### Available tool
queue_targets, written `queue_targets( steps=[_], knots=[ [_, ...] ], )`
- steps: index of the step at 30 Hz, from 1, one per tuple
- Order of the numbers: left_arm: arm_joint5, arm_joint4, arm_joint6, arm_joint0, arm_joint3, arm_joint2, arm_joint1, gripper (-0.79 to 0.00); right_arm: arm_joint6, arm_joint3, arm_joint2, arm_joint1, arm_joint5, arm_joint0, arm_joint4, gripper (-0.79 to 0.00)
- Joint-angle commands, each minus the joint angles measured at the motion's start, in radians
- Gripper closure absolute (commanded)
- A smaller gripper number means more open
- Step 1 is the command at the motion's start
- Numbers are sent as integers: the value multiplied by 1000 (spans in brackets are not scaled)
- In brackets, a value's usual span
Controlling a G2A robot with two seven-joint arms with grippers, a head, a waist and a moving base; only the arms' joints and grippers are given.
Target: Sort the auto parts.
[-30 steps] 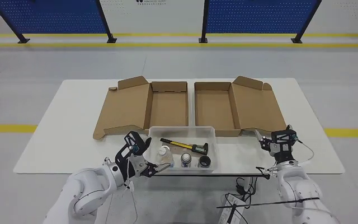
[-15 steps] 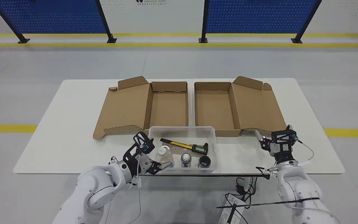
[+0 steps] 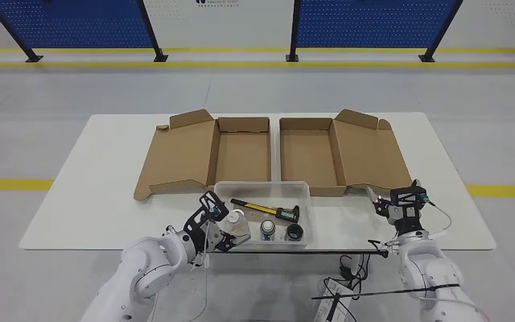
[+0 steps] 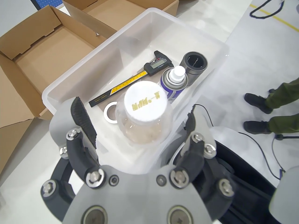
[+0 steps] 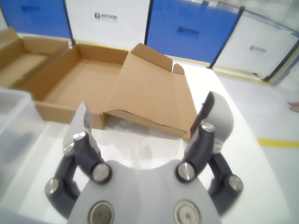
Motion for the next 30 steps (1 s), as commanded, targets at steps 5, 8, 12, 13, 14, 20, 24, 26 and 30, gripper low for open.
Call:
queue_targets(
  steps=[5,8,12,13,14,20,24,26,30],
  knots=[
    [6,3,-1,-17,19,24,0,-785,0,0,0,0,0,0,0,-785],
    [15,-13,0,-23,30,32,0,-785,0,0,0,0,0,0,0,-785],
    [29,-29,-10,-30,32,37,0,-680,0,0,0,0,0,0,0,-785],
    [29,-31,-10,-30,33,38,1,-591,0,0,0,0,0,0,0,-785],
    [29,-34,-9,-31,34,38,1,-474,0,0,0,0,0,0,0,-785],
    [33,-34,-6,-30,37,40,4,-132,0,0,0,0,0,0,0,-785],
    [38,-35,0,-29,36,41,6,0,0,0,0,0,0,0,0,-785],
    [41,-37,6,-29,31,40,6,0,0,0,0,0,0,0,0,-785],
    [46,-37,16,-28,23,40,8,0,0,0,0,0,0,0,0,-785]
  ],
)
